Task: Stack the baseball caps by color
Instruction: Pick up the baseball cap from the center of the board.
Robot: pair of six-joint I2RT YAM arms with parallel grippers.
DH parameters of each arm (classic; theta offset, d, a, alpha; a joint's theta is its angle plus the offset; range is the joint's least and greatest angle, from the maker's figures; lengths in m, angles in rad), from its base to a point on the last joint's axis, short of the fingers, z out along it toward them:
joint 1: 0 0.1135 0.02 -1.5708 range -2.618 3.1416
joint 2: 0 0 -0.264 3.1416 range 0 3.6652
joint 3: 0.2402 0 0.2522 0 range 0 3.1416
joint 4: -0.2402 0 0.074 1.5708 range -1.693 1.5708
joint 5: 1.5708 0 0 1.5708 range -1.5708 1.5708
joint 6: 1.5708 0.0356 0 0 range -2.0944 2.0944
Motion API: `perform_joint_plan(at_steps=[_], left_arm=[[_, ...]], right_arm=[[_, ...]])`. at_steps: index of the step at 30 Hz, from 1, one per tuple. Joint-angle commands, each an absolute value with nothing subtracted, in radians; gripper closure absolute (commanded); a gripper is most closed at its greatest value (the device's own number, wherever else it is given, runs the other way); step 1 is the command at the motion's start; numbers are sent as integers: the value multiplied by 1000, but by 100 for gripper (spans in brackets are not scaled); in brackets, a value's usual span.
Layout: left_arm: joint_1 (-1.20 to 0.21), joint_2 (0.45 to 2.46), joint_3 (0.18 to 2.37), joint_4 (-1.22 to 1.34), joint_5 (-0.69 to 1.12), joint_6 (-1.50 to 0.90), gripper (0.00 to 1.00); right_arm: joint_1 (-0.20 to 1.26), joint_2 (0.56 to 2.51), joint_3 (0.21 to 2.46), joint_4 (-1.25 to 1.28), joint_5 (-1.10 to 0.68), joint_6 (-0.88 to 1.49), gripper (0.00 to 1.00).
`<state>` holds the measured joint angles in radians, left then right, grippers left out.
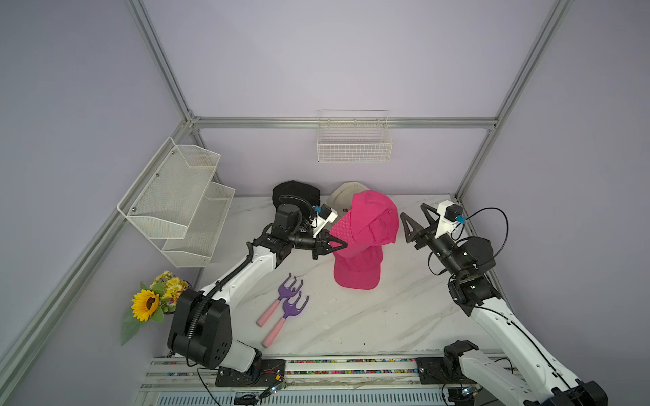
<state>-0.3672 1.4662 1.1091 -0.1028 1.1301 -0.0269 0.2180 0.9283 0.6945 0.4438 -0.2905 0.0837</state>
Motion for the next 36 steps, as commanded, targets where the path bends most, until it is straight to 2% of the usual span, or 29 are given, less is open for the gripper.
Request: perform_joint_plan(at_steps=[1,3,7,12,16,20,23,27,29,36], left_arm=[[-359,1423,1140,-109,1223,39,100],[-357,1420,1144,-113,1226,41,100],[-357,1420,1153,-135,1237,57,100],[-356,1421,1157,-154,1252,81,100],[-357,1421,1158,-163,1255,97,100],[-358,1436,1169,-188,1260,117,100],[-357,1441,1168,-193,1259,124,100],[-350,1456,1175,-198,1256,128,100],[-344,1463,1181,-199,1244,125,100],[-295,1488,1198,-171,1142,62,100]], right_arm=[[190,965,692,482,-398,10,20],[188,994,701,483,-395,-5,20],[189,1020,699,503,-511,-71,21],[188,1040,636,631,-522,-135,20],[188,1092,649,642,-507,-138,21],[188,1151,669,643,-569,-122,24],[188,1174,669,649,-620,-120,35],[188,1177,677,630,-652,-131,72],[189,1164,692,600,-672,-141,100],[163,1068,708,532,-811,-153,100]])
